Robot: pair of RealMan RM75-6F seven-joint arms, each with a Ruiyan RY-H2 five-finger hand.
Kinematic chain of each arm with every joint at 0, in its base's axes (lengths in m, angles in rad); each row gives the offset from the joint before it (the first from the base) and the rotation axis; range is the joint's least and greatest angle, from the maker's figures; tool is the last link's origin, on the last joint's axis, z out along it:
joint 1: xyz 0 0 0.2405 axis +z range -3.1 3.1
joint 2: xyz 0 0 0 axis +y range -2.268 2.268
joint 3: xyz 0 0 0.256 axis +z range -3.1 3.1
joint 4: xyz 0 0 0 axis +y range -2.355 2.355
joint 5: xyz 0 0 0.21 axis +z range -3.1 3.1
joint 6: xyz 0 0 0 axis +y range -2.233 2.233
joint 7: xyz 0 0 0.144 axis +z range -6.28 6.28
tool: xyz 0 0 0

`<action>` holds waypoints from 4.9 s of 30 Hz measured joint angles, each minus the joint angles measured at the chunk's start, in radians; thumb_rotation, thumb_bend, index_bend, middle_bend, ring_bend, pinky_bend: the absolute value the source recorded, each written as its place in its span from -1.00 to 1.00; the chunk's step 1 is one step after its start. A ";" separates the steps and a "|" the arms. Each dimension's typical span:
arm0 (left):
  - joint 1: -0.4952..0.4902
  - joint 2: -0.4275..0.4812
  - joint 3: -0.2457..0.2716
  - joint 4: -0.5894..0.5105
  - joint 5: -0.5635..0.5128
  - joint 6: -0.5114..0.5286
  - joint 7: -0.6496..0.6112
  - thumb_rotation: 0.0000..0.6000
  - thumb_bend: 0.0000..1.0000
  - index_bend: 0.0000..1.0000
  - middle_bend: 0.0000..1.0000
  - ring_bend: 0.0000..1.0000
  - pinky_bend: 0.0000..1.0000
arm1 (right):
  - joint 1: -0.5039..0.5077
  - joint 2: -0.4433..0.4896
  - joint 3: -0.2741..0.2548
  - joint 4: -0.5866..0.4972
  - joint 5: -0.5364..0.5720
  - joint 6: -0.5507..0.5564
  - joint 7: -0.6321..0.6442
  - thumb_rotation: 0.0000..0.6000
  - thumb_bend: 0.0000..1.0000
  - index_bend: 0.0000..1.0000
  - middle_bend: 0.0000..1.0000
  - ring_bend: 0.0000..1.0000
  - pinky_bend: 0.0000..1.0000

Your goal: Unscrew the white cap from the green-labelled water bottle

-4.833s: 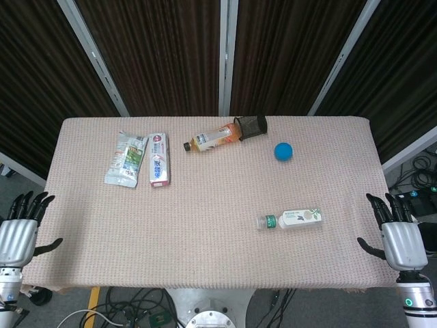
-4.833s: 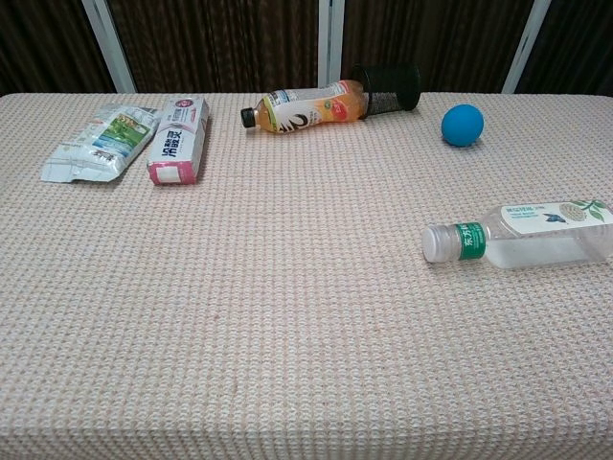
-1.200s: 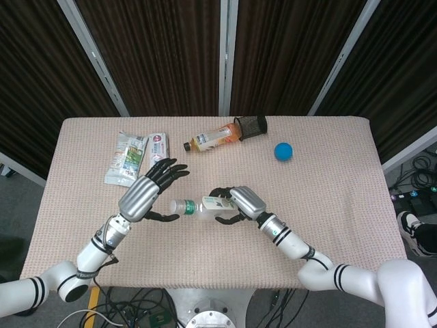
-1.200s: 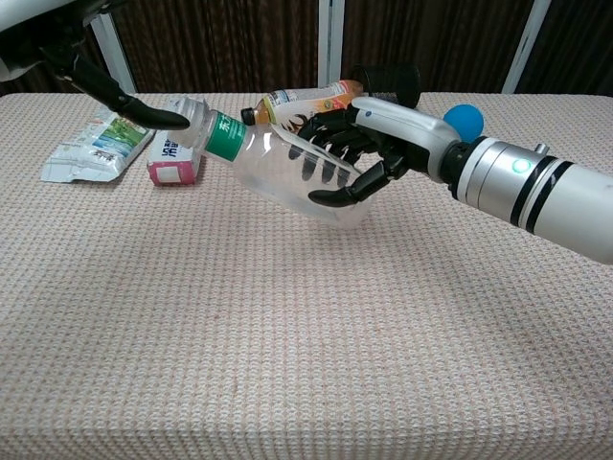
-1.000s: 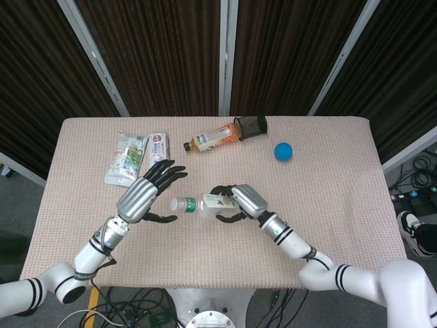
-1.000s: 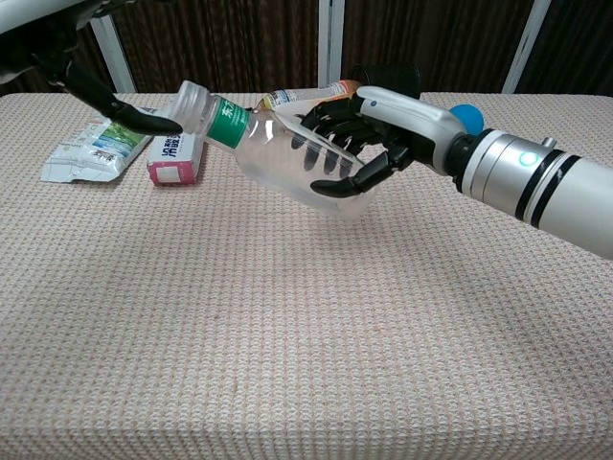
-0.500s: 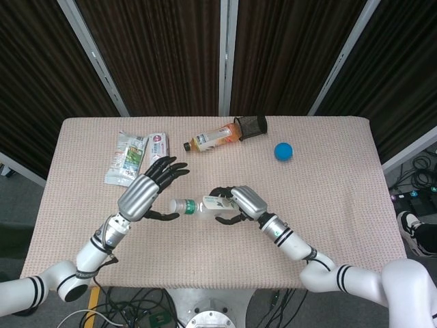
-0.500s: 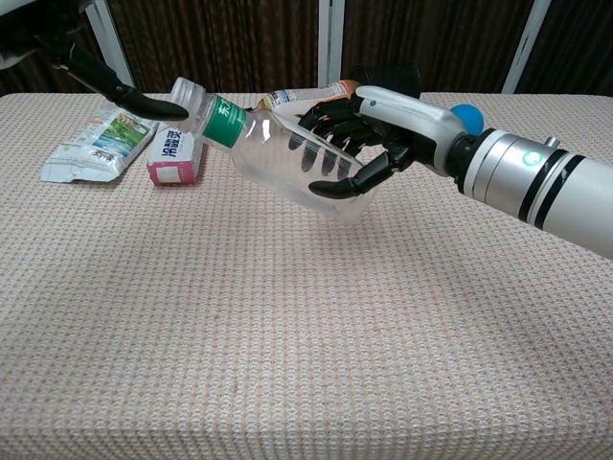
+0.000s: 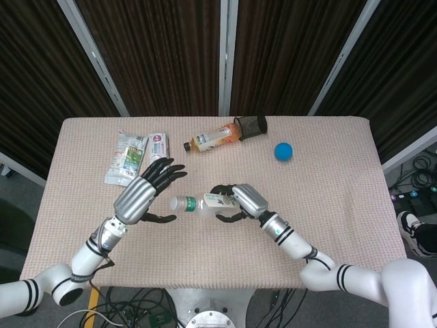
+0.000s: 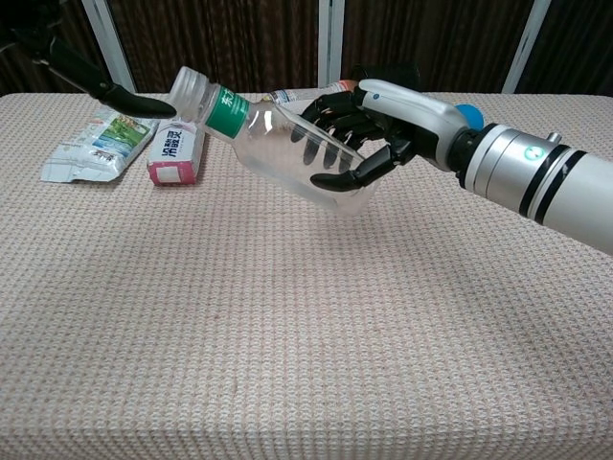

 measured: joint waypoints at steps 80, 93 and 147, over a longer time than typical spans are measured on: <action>-0.046 0.000 0.029 0.054 0.015 -0.048 -0.096 1.00 -0.41 -0.17 -0.76 -1.00 -0.98 | -0.004 0.017 -0.026 0.006 -0.018 0.003 0.066 1.00 0.26 0.39 0.17 -0.06 0.03; -0.043 0.004 0.035 0.047 0.024 -0.034 -0.099 1.00 -0.35 -0.07 -0.76 -1.00 -0.98 | -0.007 0.021 -0.028 0.004 -0.019 0.009 0.064 1.00 0.26 0.39 0.17 -0.06 0.03; 0.106 0.142 0.043 -0.069 -0.261 -0.097 0.359 1.00 -0.75 -0.62 -0.78 -1.00 -0.99 | -0.027 0.152 -0.016 -0.121 0.256 -0.122 -0.814 1.00 -0.61 -1.00 -1.00 -1.00 -1.00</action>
